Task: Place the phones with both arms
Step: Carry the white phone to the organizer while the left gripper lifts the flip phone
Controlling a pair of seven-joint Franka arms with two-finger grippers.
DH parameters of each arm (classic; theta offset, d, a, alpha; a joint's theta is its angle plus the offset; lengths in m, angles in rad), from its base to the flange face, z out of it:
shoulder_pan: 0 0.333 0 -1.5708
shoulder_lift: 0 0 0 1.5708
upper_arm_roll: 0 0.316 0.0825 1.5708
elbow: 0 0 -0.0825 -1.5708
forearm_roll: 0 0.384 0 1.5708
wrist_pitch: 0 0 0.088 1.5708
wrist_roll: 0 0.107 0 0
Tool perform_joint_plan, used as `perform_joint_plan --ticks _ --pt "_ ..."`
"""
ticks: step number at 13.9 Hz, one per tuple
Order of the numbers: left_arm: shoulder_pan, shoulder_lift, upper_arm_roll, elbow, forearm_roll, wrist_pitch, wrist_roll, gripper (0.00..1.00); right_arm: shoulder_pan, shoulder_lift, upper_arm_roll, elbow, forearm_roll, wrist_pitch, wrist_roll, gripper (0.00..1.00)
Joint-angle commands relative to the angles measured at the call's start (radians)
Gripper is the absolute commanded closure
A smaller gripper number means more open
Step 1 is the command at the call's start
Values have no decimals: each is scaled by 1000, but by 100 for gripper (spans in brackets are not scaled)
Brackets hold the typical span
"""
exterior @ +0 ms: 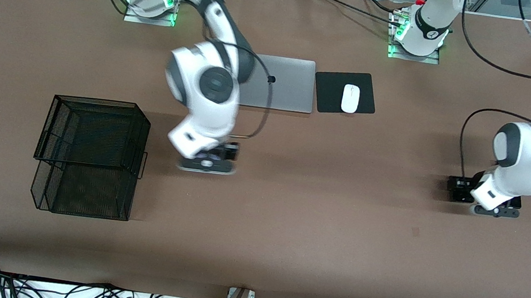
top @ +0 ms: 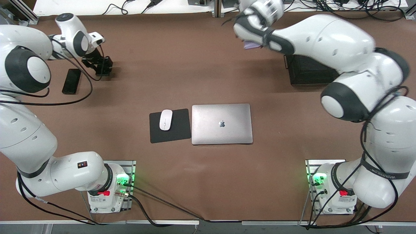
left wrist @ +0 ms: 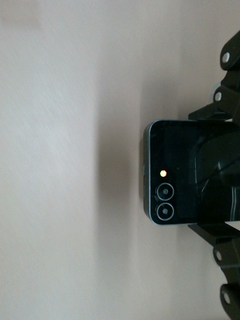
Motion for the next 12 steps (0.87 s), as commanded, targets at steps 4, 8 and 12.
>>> perform_joint_plan --ticks 4,8,12 --pt "-221 47 7 85 -20 -27 -308 100 -131 -205 -172 -177 155 -177 -392 100" --pt "-428 56 7 146 -20 -105 -605 100 -147 -233 -355 -313 232 -85 -670 99" --pt "-615 149 6 379 -69 -265 -742 100 -200 -219 -377 -389 344 15 -757 99"
